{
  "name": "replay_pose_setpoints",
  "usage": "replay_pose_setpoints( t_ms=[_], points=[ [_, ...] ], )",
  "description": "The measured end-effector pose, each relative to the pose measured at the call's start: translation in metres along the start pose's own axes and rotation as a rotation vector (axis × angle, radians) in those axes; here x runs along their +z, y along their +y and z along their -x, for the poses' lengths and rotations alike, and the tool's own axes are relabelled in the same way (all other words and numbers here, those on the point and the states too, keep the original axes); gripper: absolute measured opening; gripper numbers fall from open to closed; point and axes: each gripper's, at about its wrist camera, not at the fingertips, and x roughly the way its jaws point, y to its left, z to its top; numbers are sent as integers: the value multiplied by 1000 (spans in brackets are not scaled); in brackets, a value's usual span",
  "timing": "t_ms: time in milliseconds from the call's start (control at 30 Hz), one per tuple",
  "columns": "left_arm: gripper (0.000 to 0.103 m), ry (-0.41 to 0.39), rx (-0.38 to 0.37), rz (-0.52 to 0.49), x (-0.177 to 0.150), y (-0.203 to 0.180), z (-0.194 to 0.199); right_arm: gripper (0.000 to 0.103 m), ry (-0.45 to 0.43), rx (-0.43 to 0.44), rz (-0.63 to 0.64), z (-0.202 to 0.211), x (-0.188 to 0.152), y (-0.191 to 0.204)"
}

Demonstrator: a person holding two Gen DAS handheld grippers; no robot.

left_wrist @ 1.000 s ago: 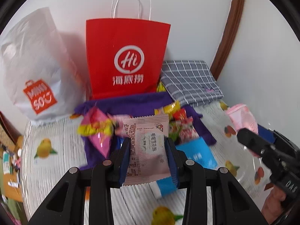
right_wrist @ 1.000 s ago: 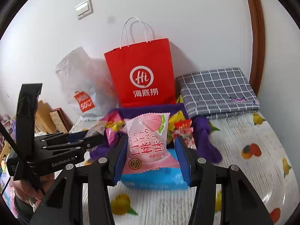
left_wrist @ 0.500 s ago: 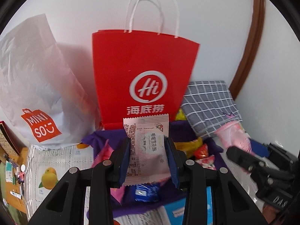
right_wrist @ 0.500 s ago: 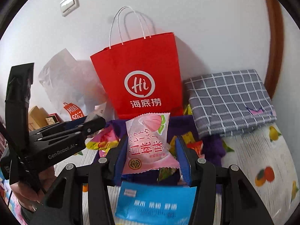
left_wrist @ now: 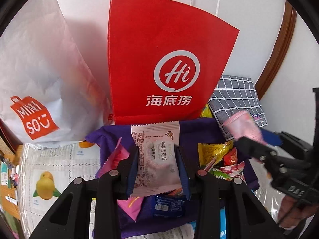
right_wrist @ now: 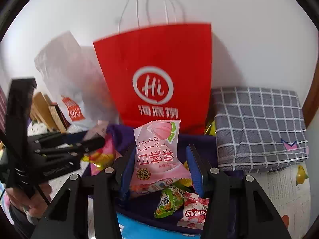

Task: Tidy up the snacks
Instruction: 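Lower and release the pink bag with the right gripper while the left releases its packet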

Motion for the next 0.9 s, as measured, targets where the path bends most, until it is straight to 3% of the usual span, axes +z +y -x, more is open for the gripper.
replay_pose_setpoints(
  t_ms=[333,900],
  points=[
    [35,36,-11,14,-2,0,-10,50,69,37,21,-13,-7,-8],
    [35,56,-9,22,-2,2,-16,51,238,0,87,-49,-20,3]
  ],
)
